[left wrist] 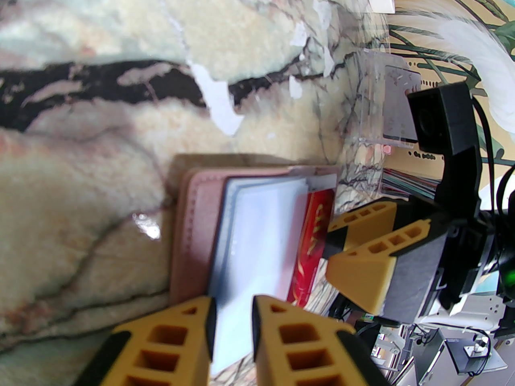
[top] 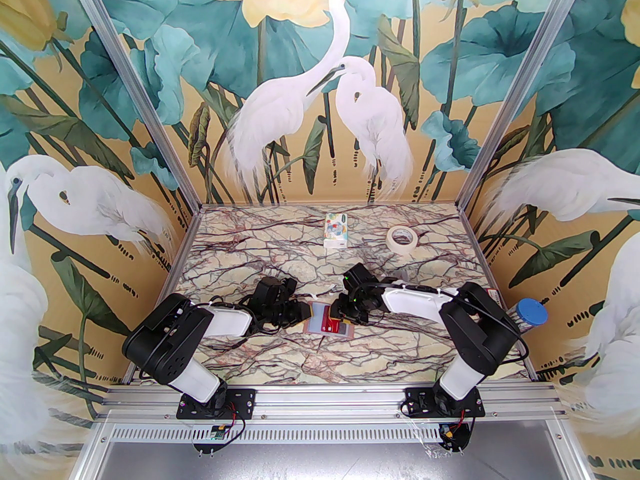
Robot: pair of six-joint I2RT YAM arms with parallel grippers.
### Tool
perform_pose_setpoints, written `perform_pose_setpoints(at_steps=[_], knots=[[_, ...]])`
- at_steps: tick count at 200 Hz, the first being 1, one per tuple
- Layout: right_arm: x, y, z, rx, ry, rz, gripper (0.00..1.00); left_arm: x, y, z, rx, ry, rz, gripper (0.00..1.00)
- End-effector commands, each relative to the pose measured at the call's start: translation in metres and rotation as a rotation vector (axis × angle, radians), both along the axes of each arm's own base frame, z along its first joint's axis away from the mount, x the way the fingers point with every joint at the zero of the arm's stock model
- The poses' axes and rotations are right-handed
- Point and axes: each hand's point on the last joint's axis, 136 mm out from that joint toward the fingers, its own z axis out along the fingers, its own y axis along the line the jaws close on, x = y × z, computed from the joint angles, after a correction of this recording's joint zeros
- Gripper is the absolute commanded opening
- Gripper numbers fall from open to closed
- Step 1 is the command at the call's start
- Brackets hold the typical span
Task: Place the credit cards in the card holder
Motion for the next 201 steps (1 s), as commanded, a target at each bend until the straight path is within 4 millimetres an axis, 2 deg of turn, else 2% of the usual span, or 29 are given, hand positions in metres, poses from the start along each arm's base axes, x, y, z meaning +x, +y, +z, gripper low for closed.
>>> perform_pose_setpoints(at_steps=[1, 201], knots=[[-0.001, 0.004, -0.003, -0.019, 0.0, 0.027, 0.35, -0.016, 0.014, -0.034, 0.104, 0.097, 0.02, 0.23], [-0.001, 0.029, -0.003, -0.052, 0.005, 0.081, 0.29, -0.017, 0.014, -0.035, 0.1, 0.095, 0.021, 0.23]])
